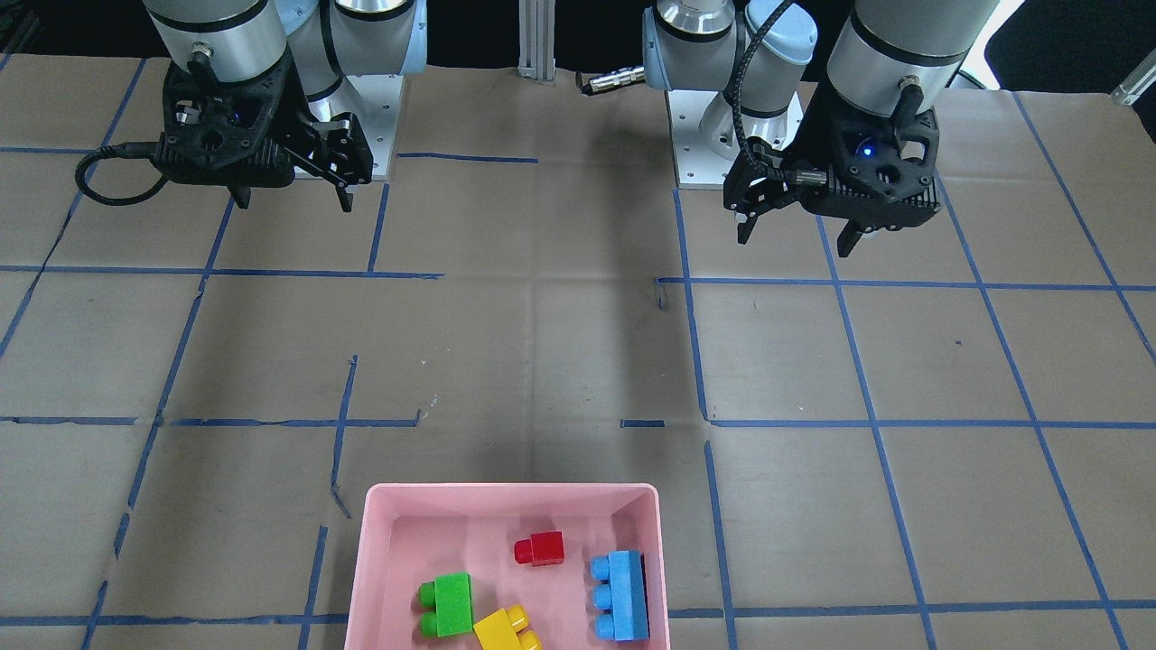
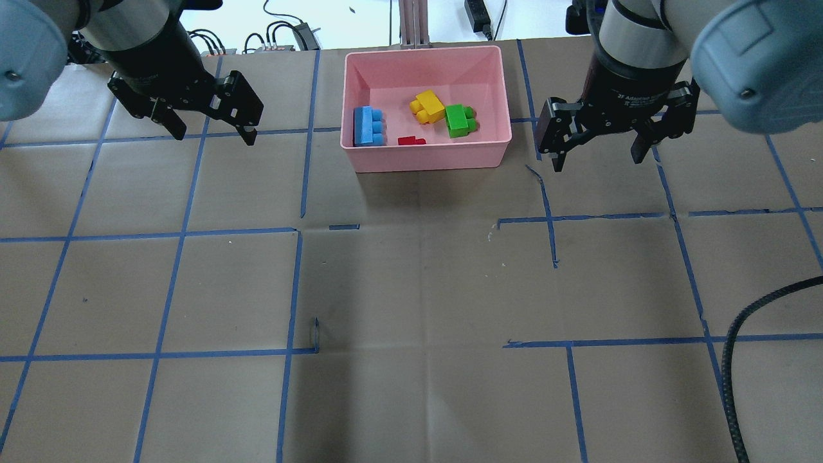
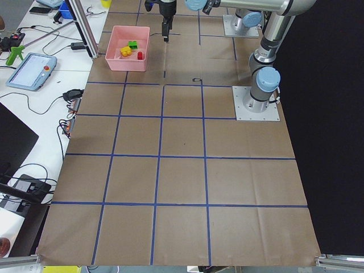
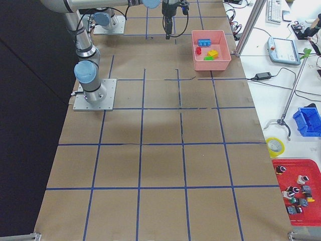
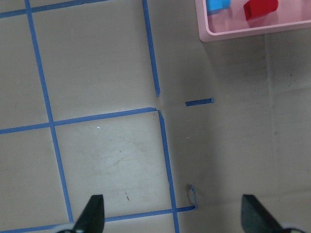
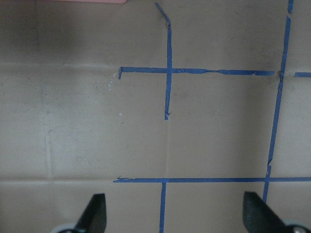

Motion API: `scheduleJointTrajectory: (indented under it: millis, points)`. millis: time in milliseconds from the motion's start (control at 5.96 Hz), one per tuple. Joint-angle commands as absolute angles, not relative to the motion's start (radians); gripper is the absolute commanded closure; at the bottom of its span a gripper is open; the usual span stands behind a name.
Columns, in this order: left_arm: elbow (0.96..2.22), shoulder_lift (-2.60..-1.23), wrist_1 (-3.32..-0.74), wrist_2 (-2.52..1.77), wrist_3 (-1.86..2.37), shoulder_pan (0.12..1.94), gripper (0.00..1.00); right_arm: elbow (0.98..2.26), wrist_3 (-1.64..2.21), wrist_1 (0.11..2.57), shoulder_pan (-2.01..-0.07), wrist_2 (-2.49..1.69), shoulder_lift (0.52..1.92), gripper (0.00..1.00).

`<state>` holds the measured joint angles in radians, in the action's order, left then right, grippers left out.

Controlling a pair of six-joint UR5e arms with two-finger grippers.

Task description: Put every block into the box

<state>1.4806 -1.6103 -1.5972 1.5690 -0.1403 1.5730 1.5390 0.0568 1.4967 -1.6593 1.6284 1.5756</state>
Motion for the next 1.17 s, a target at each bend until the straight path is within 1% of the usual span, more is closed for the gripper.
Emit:
scheduleJointTrajectory:
  millis: [0,1007]
  points:
    - [1.480,-1.617,-1.592,1.568,-0.137,1.575,0.00,1.519,0.057,1.499,-1.661,1.628,1.572,0.00]
    - [1.477,-1.615,-1.591,1.569,-0.141,1.575,0.00,1.514,0.057,1.503,-1.657,1.637,1.565,0.00]
